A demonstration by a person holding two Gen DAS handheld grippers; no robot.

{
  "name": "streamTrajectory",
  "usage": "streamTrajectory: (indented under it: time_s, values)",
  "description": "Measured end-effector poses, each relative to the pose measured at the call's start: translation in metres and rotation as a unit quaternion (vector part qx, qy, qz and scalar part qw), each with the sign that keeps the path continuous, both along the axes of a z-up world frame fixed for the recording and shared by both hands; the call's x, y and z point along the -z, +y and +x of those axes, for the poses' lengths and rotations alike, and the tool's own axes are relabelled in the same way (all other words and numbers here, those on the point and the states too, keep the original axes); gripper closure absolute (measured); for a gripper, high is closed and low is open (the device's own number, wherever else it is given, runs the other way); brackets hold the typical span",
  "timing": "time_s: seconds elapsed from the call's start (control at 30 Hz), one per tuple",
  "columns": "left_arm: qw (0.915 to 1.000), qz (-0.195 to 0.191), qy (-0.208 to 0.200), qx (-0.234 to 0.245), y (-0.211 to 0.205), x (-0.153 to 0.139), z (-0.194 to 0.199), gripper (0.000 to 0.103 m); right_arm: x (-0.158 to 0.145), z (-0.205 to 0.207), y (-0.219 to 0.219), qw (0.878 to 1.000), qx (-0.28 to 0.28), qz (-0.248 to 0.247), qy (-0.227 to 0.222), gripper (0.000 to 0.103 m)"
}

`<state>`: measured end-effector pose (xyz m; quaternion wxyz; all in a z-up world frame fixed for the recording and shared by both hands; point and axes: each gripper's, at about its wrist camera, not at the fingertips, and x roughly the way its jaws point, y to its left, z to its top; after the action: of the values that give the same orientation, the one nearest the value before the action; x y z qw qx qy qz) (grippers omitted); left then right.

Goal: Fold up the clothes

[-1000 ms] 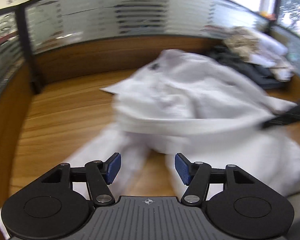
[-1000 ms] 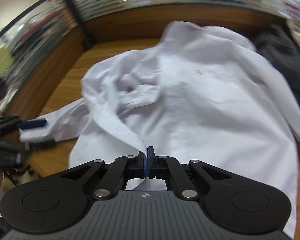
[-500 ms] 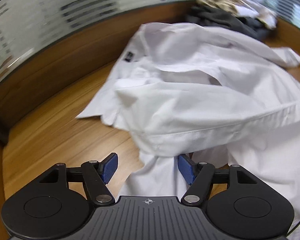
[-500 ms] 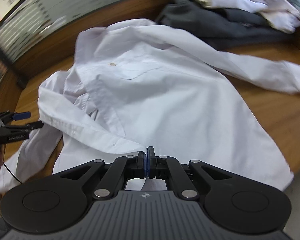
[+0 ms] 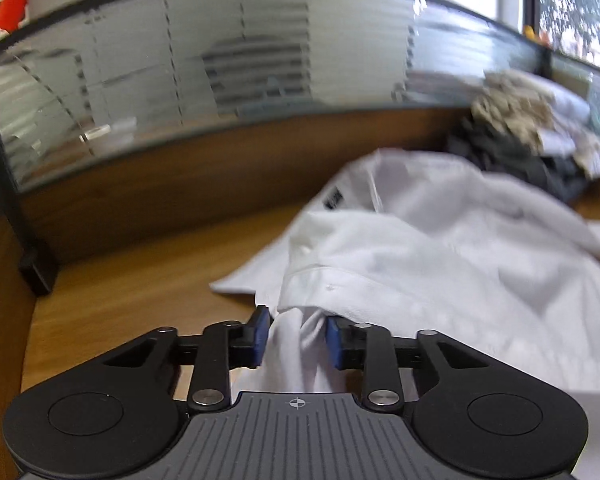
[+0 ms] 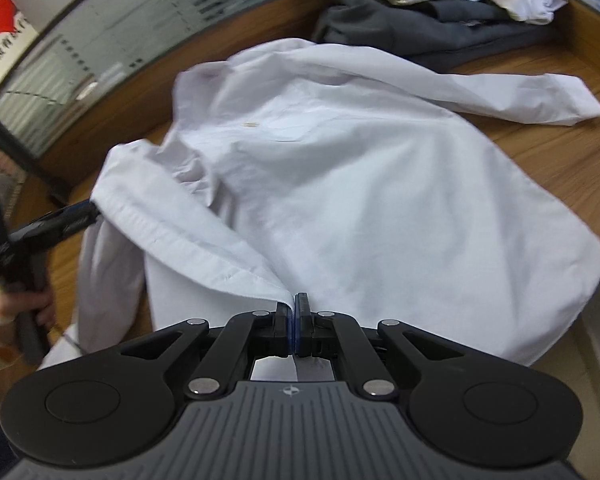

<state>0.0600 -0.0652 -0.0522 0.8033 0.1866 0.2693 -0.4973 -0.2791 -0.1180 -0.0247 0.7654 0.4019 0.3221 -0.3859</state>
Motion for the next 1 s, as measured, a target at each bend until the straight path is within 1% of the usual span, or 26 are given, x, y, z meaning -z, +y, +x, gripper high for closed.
streamTrajectory:
  time_s: [0.1, 0.2, 0.27, 0.33, 0.4, 0.47, 0.53, 0.63, 0.67, 0.7, 0.73, 0.77, 0.8, 0.87, 0.93, 1.0]
  values:
    - [0.9996, -0.022, 0.012, -0.014, -0.018, -0.022, 0.017, 0.071, -0.018, 0.002, 0.004, 1.0, -0.001, -0.021, -0.007, 0.102]
    - [0.999, -0.034, 0.029, -0.009, -0.045, -0.035, 0.029, 0.071, -0.035, -0.011, -0.002, 0.999, 0.019, -0.044, -0.011, 0.102]
    - [0.9989, -0.031, 0.035, 0.006, -0.066, -0.036, 0.029, 0.071, -0.042, -0.026, -0.012, 0.997, 0.039, -0.058, -0.01, 0.102]
    - [0.9992, -0.018, 0.029, 0.019, -0.084, -0.029, 0.025, 0.071, -0.038, -0.043, -0.027, 0.996, 0.06, -0.065, 0.003, 0.102]
    - [0.9994, -0.004, 0.02, 0.027, -0.098, -0.021, 0.02, 0.072, -0.024, -0.059, -0.046, 0.995, 0.082, -0.06, 0.016, 0.102]
    - [0.9994, 0.013, 0.021, 0.024, -0.104, -0.014, 0.018, 0.072, 0.0, -0.076, -0.066, 0.994, 0.101, -0.041, 0.03, 0.102]
    - [0.9992, 0.025, 0.023, 0.023, -0.105, -0.008, 0.018, 0.071, 0.03, -0.086, -0.083, 0.993, 0.109, -0.018, 0.047, 0.102]
    - [0.9988, 0.041, 0.02, 0.019, -0.096, -0.001, 0.021, 0.069, 0.067, -0.086, -0.097, 0.99, 0.108, 0.009, 0.084, 0.099]
    - [0.9986, 0.046, 0.023, 0.016, -0.093, 0.0, 0.024, 0.066, 0.074, -0.084, -0.098, 0.99, 0.109, 0.014, 0.093, 0.095]
    - [0.9982, 0.05, 0.029, 0.014, -0.089, 0.002, 0.027, 0.061, 0.078, -0.083, -0.097, 0.989, 0.11, 0.015, 0.099, 0.09]
    - [0.9979, 0.053, 0.035, 0.012, -0.085, 0.003, 0.03, 0.056, 0.077, -0.082, -0.095, 0.989, 0.112, 0.012, 0.099, 0.09]
    - [0.9975, 0.056, 0.042, 0.01, -0.081, 0.004, 0.033, 0.054, 0.076, -0.081, -0.091, 0.989, 0.113, 0.008, 0.1, 0.086]
    - [0.9972, 0.058, 0.048, 0.01, -0.077, 0.005, 0.035, 0.052, 0.071, -0.08, -0.086, 0.989, 0.111, 0.0, 0.095, 0.076]
    - [0.9963, 0.061, 0.06, 0.008, -0.069, 0.006, 0.04, 0.05, 0.059, -0.08, -0.073, 0.991, 0.106, -0.016, 0.083, 0.062]
    - [0.9957, 0.065, 0.067, 0.007, -0.062, 0.008, 0.041, 0.046, 0.045, -0.078, -0.059, 0.993, 0.088, -0.032, 0.07, 0.062]
    - [0.9945, 0.069, 0.078, 0.008, -0.058, 0.011, 0.041, 0.045, 0.036, -0.072, -0.039, 0.996, 0.068, -0.03, 0.048, 0.061]
